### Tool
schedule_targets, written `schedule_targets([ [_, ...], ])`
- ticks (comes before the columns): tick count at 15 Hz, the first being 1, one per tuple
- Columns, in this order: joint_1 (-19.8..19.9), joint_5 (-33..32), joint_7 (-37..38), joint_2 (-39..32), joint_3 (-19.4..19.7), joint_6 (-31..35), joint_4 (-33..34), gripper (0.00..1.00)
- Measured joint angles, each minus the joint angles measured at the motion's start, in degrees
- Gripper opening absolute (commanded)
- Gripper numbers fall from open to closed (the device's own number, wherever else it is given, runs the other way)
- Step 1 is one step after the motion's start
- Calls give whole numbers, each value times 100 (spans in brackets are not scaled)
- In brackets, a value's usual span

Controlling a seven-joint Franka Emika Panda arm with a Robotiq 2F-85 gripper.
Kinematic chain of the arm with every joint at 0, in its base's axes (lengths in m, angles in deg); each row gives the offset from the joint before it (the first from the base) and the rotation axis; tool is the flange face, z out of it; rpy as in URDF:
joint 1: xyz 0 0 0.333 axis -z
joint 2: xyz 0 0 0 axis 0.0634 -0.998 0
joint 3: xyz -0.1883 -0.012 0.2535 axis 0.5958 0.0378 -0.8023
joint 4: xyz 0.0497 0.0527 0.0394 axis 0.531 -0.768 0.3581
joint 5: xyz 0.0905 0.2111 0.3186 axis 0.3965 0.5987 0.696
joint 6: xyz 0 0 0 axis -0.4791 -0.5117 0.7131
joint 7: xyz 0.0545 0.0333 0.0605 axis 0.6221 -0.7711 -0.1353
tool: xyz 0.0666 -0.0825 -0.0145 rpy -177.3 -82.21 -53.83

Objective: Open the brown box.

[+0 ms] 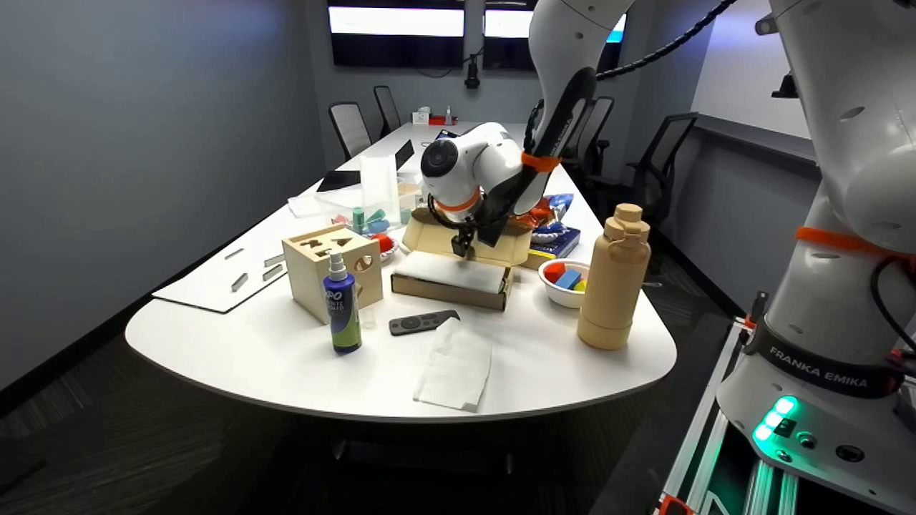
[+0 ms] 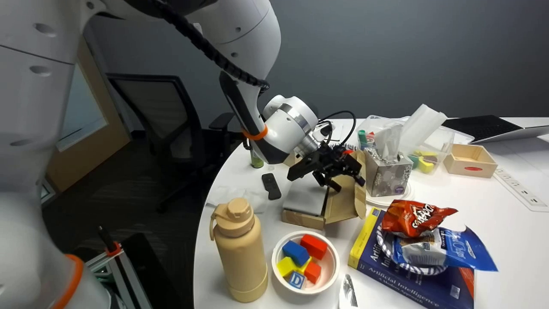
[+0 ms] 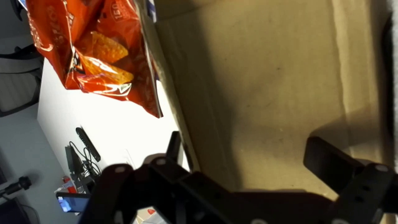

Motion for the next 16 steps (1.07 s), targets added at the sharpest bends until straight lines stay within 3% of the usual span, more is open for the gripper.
schedule_targets([
  [16,105,3095,-2308,-318,-87,242,182,100],
])
